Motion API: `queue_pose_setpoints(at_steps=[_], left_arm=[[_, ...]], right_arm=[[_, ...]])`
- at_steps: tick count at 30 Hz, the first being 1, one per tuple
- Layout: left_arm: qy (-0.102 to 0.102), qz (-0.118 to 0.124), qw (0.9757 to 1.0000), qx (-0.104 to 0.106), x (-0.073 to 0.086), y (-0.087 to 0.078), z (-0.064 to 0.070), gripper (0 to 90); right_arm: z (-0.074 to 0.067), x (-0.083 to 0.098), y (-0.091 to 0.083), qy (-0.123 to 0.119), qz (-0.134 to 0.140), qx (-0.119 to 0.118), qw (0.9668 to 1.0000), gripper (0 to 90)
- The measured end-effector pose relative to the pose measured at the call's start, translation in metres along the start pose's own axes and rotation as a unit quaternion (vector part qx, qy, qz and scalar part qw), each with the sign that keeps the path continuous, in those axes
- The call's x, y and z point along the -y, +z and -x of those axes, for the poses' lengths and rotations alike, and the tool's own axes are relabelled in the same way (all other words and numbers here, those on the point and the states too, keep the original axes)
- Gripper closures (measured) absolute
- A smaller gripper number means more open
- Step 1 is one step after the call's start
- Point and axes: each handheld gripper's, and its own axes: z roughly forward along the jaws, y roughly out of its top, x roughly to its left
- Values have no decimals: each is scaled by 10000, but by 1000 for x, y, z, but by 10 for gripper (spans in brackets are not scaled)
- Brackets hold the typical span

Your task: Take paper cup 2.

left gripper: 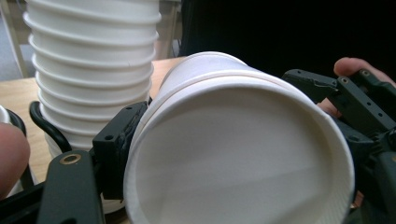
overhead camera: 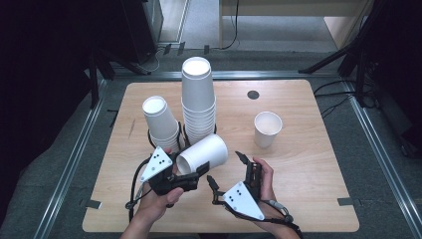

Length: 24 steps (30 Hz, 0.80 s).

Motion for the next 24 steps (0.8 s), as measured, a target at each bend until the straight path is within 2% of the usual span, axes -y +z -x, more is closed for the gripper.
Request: queue_pose_setpoints(at_steps=[1,2,3,5,7,9,10,11,12,13,14,16,18,20,21,22,23,24], left_arm=[[-4,68,10000,5,-1,-1,0,226],[6,106,9999,-9,-1,-2,0,226],[10,132,9999,-11,-1,-3,0,226],[-6,234,9997,-2,-1,-4,0,226],[-8,319,9995,1,-1,-5,0,226],[-28,414,9991,-5,-1,-5,0,226],[-28,414,9991,-5,-1,-5,0,226],[-49,476,9989,17,0,-5,1,226],[-52,516,9987,25,1,-5,1,226],[-51,529,9986,23,1,-5,2,226],[-47,536,9985,41,1,-5,2,226],[-46,589,9982,33,1,-5,3,226],[-67,620,9980,53,1,-5,3,226],[-91,695,9975,53,1,-5,3,226],[-100,711,9974,58,1,-5,3,226],[-103,722,9973,65,2,-4,3,226],[-98,733,9972,59,3,-3,4,226],[-98,733,9972,59,3,-3,4,226]], right_arm=[[7,-3,-1,726,-3,-54,9973,0],[8,-4,-1,849,0,-59,9964,0],[12,-6,-2,1196,17,-62,9928,0],[16,-7,-3,1539,35,-75,9881,0],[20,-9,-4,2043,49,-134,9788,0],[22,-11,-4,2523,-4,-186,9675,0],[22,-11,-4,2523,-4,-186,9675,0],[23,-13,-4,3076,-117,-284,9510,0],[24,-13,-5,3253,-164,-302,9450,0],[25,-14,-5,3498,-217,-354,9359,0],[26,-15,-5,3670,-236,-376,9292,0],[29,-18,-7,4201,-243,-473,9059,0],[34,-21,-10,4693,-249,-501,8813,0],[40,-21,-12,5177,-275,-518,8535,0],[42,-20,-13,5470,-290,-520,8350,0],[43,-20,-13,5665,-301,-530,8218,0],[44,-19,-13,5913,-299,-547,8041,0],[44,-18,-12,6066,-347,-600,7919,0]])
